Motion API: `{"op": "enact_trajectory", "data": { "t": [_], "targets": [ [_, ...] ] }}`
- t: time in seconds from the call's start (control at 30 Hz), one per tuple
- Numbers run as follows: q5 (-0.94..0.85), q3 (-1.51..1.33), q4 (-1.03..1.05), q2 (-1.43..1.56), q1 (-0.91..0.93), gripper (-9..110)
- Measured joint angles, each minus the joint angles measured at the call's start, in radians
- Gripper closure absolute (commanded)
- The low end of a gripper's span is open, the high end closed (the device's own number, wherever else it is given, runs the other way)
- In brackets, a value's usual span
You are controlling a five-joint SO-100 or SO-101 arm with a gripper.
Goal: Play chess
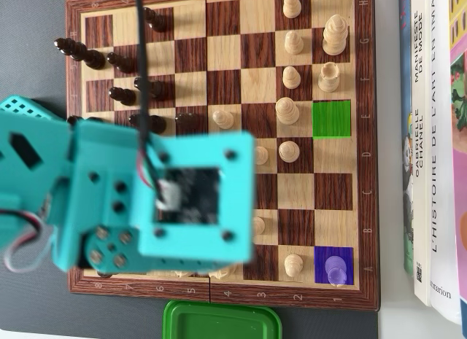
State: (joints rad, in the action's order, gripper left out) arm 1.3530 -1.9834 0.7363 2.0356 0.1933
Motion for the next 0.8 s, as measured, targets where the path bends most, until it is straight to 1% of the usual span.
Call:
{"op": "enact_trajectory", "data": {
  "t": [0.4, 0.53, 0.8],
  "targets": [
    [0.000, 0.341, 0.284, -0.328, 0.074, 86],
    [0.000, 0.413, 0.318, -0.390, 0.078, 86],
    [0.000, 0.535, 0.319, -0.511, 0.078, 86]
  ]
}}
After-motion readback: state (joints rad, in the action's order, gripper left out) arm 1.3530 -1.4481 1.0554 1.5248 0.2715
